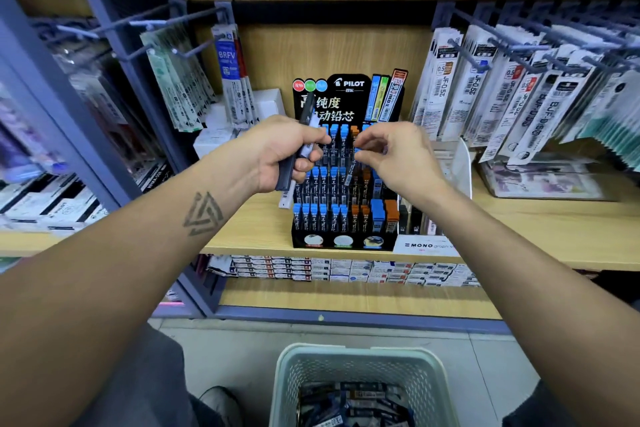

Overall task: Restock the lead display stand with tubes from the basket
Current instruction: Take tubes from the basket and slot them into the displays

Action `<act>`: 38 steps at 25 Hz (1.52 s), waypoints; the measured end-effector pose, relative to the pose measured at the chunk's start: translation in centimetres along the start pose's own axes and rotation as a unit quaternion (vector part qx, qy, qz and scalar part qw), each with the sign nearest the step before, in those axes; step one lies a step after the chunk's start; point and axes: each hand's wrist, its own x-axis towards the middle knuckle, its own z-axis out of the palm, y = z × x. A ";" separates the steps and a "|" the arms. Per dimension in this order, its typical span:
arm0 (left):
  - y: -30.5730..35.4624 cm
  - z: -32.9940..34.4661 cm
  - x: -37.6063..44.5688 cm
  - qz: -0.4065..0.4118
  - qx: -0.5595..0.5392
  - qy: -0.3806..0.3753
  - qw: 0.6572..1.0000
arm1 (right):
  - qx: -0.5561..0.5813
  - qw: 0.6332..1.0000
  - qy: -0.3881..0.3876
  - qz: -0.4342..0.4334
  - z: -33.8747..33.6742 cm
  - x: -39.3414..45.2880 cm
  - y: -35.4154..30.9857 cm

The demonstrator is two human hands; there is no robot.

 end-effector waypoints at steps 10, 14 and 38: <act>-0.7 -0.2 -0.3 -0.013 0.012 -0.049 0.999 | -0.207 0.970 -0.063 -0.107 2.5 -0.2 -0.2; -1.0 0.5 -0.6 -0.019 0.021 -0.104 0.994 | 0.203 0.976 -0.019 0.083 0.5 0.6 -1.1; -0.6 3.7 1.2 0.010 0.010 -0.069 0.998 | 0.412 0.892 0.004 0.185 -5.6 -1.1 1.6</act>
